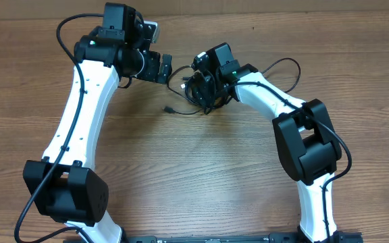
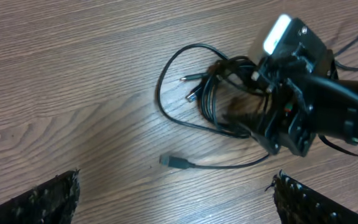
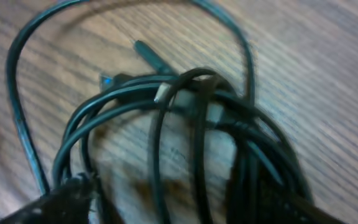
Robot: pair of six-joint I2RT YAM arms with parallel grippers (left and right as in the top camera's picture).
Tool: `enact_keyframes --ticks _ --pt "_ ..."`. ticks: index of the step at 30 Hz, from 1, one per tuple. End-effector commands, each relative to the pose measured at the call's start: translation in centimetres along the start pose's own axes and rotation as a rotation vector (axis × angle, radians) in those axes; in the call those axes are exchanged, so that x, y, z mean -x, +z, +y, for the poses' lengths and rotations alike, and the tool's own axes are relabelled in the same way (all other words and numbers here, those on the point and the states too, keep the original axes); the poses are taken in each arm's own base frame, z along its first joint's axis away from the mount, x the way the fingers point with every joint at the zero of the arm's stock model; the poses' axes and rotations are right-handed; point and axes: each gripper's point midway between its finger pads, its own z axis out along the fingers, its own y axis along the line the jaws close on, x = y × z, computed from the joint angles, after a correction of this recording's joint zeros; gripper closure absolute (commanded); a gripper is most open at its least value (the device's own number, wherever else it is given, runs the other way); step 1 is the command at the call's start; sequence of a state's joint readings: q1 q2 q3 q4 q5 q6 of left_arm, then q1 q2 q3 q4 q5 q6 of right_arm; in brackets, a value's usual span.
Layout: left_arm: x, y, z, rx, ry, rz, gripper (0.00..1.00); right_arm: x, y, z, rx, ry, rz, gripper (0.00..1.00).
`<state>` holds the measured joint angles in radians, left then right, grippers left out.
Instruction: Untangle cables
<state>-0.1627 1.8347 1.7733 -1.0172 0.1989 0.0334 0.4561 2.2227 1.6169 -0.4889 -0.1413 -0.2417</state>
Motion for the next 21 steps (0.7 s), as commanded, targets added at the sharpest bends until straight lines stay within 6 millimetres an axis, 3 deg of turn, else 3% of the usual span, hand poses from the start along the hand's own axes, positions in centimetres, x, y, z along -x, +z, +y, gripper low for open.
enact_keyframes --ticks 1,3,5,7,11,14,17,21 --pt "-0.1 -0.1 -0.5 -0.018 0.028 0.000 0.00 1.0 -0.1 -1.3 -0.047 -0.009 -0.028 0.36" --pt "0.0 0.0 -0.5 -0.018 0.028 -0.001 0.00 1.2 -0.1 -1.4 -0.051 -0.010 -0.035 0.52" --pt "0.0 0.0 -0.5 -0.018 0.029 -0.001 0.00 1.2 -0.1 -1.8 -0.073 -0.009 -0.036 0.79" --pt "-0.1 0.0 -0.6 -0.019 0.029 -0.001 0.01 1.2 -0.2 -2.4 -0.109 -0.003 -0.034 0.96" --pt "-0.1 0.0 -0.6 -0.019 0.029 -0.001 0.01 1.6 -0.7 -3.4 -0.172 0.012 -0.034 0.96" --pt "-0.1 0.0 -0.7 -0.020 0.031 0.000 0.00 3.5 -2.4 -3.6 -0.184 0.063 -0.081 0.96" --pt "-0.1 0.0 -0.9 -0.023 0.035 0.000 0.00 6.5 -5.5 -3.9 -0.195 0.092 -0.163 0.96" --pt "-0.1 0.0 -1.8 -0.060 0.042 0.000 0.00 10.2 -11.9 -3.8 -0.211 0.094 -0.270 0.96"
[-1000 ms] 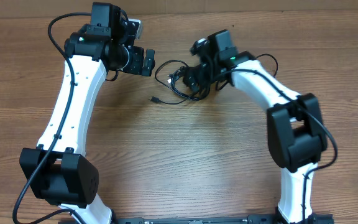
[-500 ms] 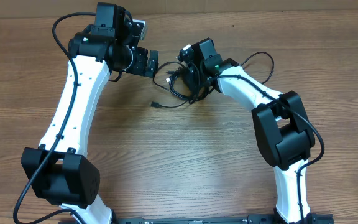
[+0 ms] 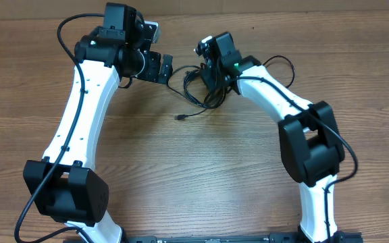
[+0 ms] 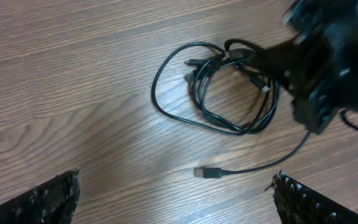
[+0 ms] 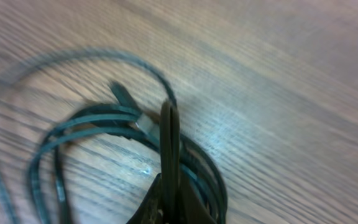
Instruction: Untangle cables
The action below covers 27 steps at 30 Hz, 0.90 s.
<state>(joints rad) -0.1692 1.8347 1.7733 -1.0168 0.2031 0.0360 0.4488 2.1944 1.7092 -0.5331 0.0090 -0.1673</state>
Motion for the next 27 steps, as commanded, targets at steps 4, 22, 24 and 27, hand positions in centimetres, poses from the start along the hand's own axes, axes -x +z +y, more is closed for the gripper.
enact_keyframes --ticks 4,22,24,27 --pt "0.0 -0.1 -2.8 -0.124 0.082 -0.006 0.00 9.9 -14.0 -1.7 -0.050 0.036 -0.303 0.96" --pt "-0.1 -3.1 -10.7 -0.612 0.367 -0.121 0.00 6.9 -32.8 -0.9 -0.037 0.092 -0.390 0.96" --pt "-0.1 -3.5 -11.3 -0.646 0.391 -0.136 0.01 6.1 -33.6 -0.4 -0.015 0.088 -0.377 0.96" --pt "0.0 -3.9 -11.8 -0.683 0.398 -0.150 0.01 5.2 -34.4 0.7 0.044 0.078 -0.357 0.96"
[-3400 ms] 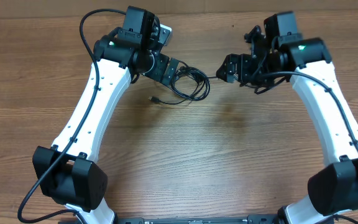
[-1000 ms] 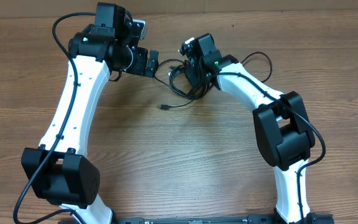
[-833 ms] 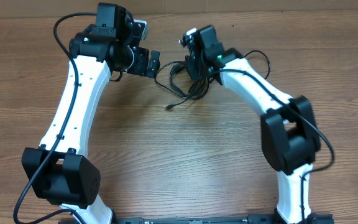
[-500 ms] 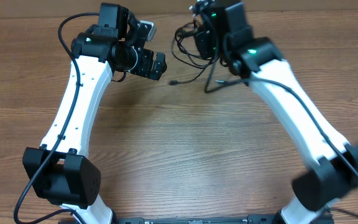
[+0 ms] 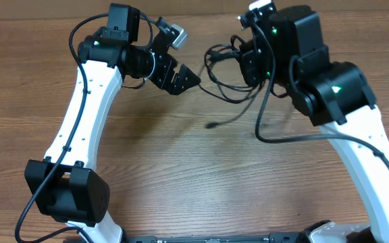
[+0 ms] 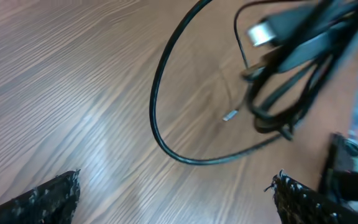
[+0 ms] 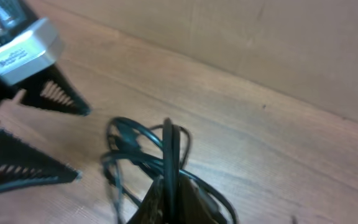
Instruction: Untangle cables
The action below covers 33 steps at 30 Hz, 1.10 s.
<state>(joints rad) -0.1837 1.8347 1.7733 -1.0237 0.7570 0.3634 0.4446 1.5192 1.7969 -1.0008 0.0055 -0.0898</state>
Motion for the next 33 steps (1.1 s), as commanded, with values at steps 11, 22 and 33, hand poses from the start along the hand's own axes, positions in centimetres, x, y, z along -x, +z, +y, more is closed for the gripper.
enact_keyframes --ticks 11,22,33 --pt "0.7 0.0 -2.5 -0.126 0.079 -0.045 0.01 2.3 -2.2 0.3 0.051 0.106 -0.099 0.96" --pt "0.5 0.0 -2.3 -0.117 0.074 -0.036 0.01 0.4 -2.1 -3.6 -0.147 0.102 -0.026 0.96" --pt "-0.2 0.1 -1.7 -0.079 0.057 -0.001 0.00 0.2 -3.3 -9.7 -0.374 0.560 -0.117 0.96"
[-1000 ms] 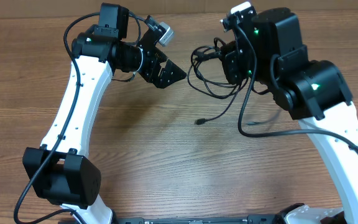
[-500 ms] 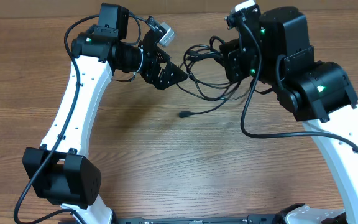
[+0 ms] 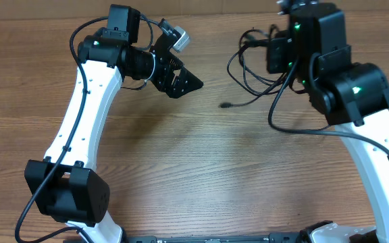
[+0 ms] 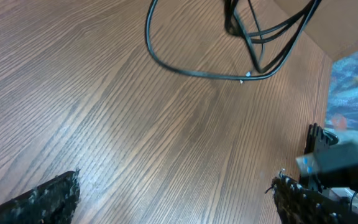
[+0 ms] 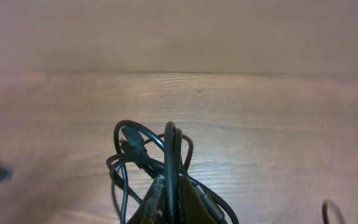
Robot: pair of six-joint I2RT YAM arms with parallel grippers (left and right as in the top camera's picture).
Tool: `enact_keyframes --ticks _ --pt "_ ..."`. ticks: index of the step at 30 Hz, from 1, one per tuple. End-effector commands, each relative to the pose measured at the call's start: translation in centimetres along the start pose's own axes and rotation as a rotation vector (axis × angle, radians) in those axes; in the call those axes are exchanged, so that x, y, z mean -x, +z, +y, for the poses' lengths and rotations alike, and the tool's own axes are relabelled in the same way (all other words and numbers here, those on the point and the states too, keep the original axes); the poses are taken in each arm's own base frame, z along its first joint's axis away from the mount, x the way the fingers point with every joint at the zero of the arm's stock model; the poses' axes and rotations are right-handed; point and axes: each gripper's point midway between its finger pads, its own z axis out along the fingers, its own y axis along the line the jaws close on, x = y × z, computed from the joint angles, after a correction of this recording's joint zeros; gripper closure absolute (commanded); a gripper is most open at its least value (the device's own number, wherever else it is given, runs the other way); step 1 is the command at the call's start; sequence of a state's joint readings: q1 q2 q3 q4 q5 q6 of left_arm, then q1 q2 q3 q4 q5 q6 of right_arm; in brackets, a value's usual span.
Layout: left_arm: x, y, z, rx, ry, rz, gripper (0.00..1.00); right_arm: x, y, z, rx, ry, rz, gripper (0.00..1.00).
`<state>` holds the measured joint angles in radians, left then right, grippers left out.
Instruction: Untangle cables
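Observation:
A tangled bundle of black cables (image 3: 248,62) hangs in the air at the far right, with my right gripper (image 3: 276,56) shut on it. In the right wrist view the fingers (image 5: 161,200) pinch an upright strand, and the looped cables (image 5: 140,155) spread out to the left. One loose plug end (image 3: 226,105) dangles low over the table. My left gripper (image 3: 184,86) stands open to the left of the bundle, apart from it. In the left wrist view (image 4: 176,200) nothing lies between its fingers, and a cable loop (image 4: 185,70) shows far ahead.
The wooden table (image 3: 194,169) spreads below both arms. The right arm's own black supply cable (image 3: 296,128) droops beneath its wrist. A cardboard wall (image 5: 179,31) stands behind the table's far edge.
My right gripper has moved further right with the bundle still held in the air. The dangling plug end has shifted right and away from the left gripper, which stays open in nearly the same place.
At first my right gripper was down in the bundle on the table, with the left gripper open nearby. Then it was shut on a strand with the bundle spread on the wood. Later it held the bundle high, and now further to the right.

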<state>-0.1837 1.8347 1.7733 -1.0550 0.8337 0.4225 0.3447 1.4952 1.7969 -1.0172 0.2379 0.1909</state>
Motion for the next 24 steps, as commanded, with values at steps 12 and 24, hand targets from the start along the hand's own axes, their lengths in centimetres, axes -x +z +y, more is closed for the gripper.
enact_keyframes --ticks 12,24 --pt "-0.6 0.2 -0.9 -0.029 -0.017 0.024 0.00 2.7 -0.7 0.3 0.111 0.632 -0.052 0.96" --pt "-0.1 3.8 -5.3 -0.096 0.114 0.069 0.01 5.1 -0.9 0.2 0.165 0.661 -0.135 0.96"
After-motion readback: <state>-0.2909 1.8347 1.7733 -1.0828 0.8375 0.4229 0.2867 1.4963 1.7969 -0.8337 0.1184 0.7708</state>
